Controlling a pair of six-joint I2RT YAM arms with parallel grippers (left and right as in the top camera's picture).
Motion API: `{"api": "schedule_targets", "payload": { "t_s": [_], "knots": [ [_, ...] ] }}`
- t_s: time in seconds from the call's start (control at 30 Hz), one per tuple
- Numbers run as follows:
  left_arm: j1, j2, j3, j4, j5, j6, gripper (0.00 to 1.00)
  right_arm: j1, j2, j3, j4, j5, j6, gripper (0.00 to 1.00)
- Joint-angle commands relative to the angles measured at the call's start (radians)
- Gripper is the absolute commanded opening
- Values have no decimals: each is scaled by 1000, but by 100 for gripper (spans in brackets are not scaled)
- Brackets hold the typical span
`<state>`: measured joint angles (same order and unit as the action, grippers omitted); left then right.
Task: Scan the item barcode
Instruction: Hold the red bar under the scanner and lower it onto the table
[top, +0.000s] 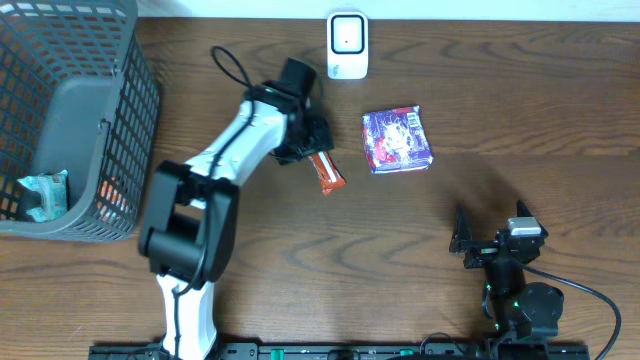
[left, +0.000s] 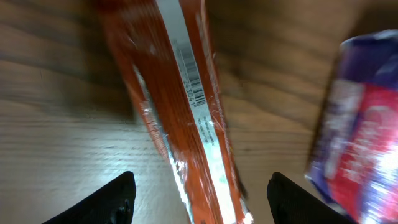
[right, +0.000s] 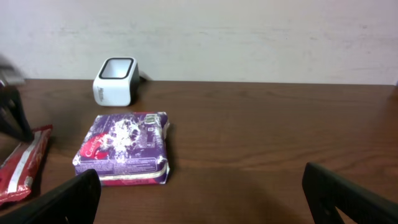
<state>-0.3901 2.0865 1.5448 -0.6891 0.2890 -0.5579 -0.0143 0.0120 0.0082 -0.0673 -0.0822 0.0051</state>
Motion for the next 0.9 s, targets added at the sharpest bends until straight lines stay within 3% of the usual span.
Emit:
{"api": "schedule_targets", "payload": {
  "t_s": [0.0,0.17,0.2,0.3,0.33,0.47,0.57,0.77,0.87],
  "knots": [
    [-30,58,-13,10,-32,-30,68,10,-5,-2,-3,-6,-14,99],
    [-55,84,-13,30,-32,-30,67,9,-5,-2,-3,-6,-14,99],
    [-55,84,-13,37,-32,-30,61,9,-5,-2,-3,-6,-14,99],
    [-54,84,-13,67,-33,42,23,9,-5,-2,-3,-6,-14,99],
    [-54,84,-13,71,-33,96,19,9,-5,-2,-3,-6,-14,99],
    [-54,84,-13,51,-33,322,18,9,-5,-2,-3,-6,-14,99],
    [-54,84,-13,43,-33,404,19,10,-5,-2,-3,-6,-14,99],
    [-54,83,-11,43,21,410,19,10,-5,-2,-3,-6,-14,99],
    [-54,80,-1,43,43,342,18,9,-5,-2,-3,-6,-14,99]
  ]
}}
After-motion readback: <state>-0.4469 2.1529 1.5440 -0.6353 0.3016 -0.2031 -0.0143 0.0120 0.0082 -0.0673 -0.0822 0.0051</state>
